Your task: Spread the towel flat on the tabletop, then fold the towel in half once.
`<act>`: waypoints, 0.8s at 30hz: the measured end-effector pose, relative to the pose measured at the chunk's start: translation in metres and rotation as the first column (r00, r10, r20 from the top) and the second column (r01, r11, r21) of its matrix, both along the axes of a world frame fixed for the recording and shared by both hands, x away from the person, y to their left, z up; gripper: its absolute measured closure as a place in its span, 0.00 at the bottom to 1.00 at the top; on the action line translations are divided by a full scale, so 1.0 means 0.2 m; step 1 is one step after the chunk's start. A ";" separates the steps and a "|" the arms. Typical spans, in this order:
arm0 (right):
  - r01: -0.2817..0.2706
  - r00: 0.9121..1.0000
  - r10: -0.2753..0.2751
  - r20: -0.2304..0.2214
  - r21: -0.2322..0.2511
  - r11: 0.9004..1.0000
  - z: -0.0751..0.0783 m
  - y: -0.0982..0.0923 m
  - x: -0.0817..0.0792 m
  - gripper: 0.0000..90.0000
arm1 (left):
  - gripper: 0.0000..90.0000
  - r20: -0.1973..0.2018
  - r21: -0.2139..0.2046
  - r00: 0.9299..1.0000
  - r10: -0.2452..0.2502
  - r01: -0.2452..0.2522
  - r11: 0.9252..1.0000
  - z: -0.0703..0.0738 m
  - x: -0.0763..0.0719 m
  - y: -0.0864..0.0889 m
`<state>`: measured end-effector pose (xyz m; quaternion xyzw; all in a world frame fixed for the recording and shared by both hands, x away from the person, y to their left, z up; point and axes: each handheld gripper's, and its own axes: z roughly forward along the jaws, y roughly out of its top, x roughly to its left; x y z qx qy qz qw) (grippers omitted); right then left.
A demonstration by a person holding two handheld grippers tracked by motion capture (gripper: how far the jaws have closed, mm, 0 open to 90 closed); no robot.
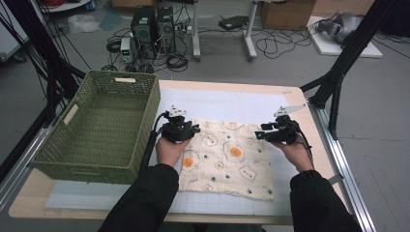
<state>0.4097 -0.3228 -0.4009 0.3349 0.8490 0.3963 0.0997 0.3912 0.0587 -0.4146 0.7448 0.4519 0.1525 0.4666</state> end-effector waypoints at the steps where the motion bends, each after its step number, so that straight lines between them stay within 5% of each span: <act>1: 0.000 1.000 0.000 -0.001 0.004 1.000 0.00 0.00 0.00 0.53 | 0.70 -0.004 0.002 1.000 -0.002 0.002 1.000 0.00 0.00 0.00; 13: 0.033 0.999 -0.034 -0.033 -0.027 0.999 -0.09 -0.04 0.04 0.54 | 0.69 -0.054 0.048 0.998 0.011 -0.008 0.999 -0.08 0.05 0.00; 17: 0.058 0.998 -0.059 -0.035 -0.026 0.998 -0.12 -0.06 0.06 0.56 | 0.70 -0.091 0.083 0.994 0.061 -0.053 0.995 -0.14 0.09 -0.01; 24: 0.086 0.995 -0.088 -0.053 -0.041 0.995 -0.19 -0.05 0.08 0.62 | 0.78 -0.061 0.145 0.994 0.095 -0.085 0.986 -0.16 0.10 -0.02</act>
